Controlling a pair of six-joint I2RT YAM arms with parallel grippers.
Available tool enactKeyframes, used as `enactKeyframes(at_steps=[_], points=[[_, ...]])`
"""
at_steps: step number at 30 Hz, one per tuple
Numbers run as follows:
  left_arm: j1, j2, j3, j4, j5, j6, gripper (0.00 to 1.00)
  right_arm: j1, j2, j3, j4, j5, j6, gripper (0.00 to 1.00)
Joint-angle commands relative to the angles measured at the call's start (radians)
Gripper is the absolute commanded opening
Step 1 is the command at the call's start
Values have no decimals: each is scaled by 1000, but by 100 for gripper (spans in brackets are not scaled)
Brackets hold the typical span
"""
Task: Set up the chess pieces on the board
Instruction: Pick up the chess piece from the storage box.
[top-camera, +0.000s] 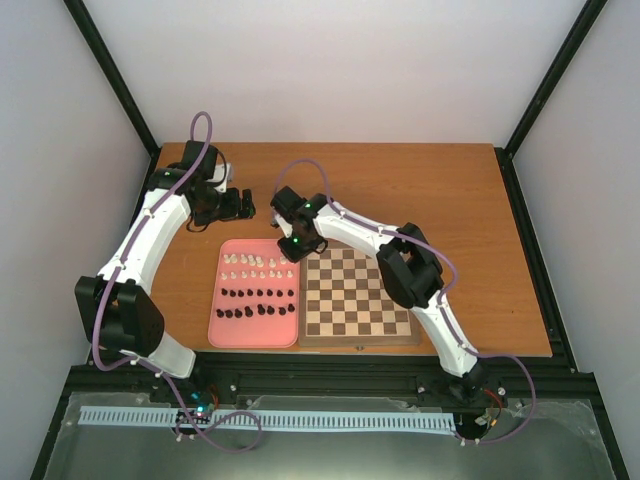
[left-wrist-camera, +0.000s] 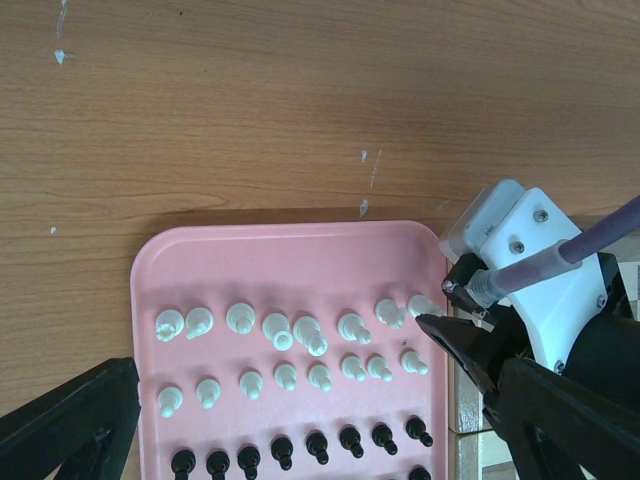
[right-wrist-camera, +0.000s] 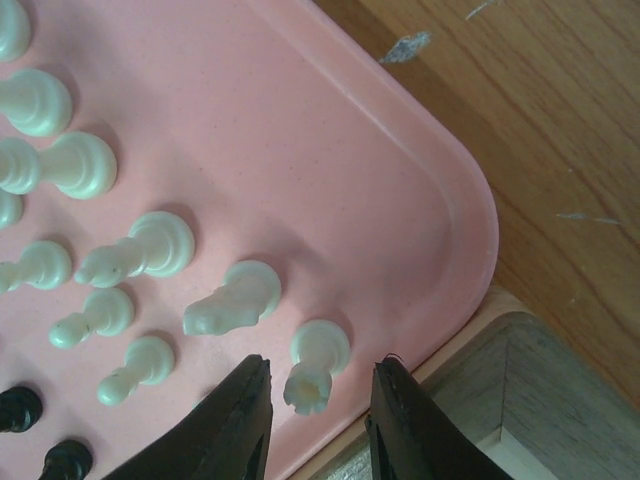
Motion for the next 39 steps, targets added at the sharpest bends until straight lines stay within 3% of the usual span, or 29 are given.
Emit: enactKeyframes(at_steps=[1, 8, 17, 25, 26, 32, 39], points=[[-1, -9, 5, 11, -4, 16, 100, 8, 34, 48, -34, 16, -13, 29], [-1, -6, 9, 12, -6, 18, 100, 8, 52, 80, -44, 15, -20, 25], [-1, -4, 7, 10, -16, 19, 100, 8, 61, 100, -50, 9, -24, 8], [-1, -3, 7, 10, -17, 18, 100, 8, 39, 98, -46, -4, -30, 4], [-1, -3, 7, 10, -16, 18, 100, 8, 37, 96, -45, -5, -30, 6], [-1, -5, 0, 11, -14, 17, 100, 8, 34, 91, -42, -10, -25, 41], [-1, -4, -3, 13, -14, 18, 100, 8, 48, 92, -45, -1, -26, 44]])
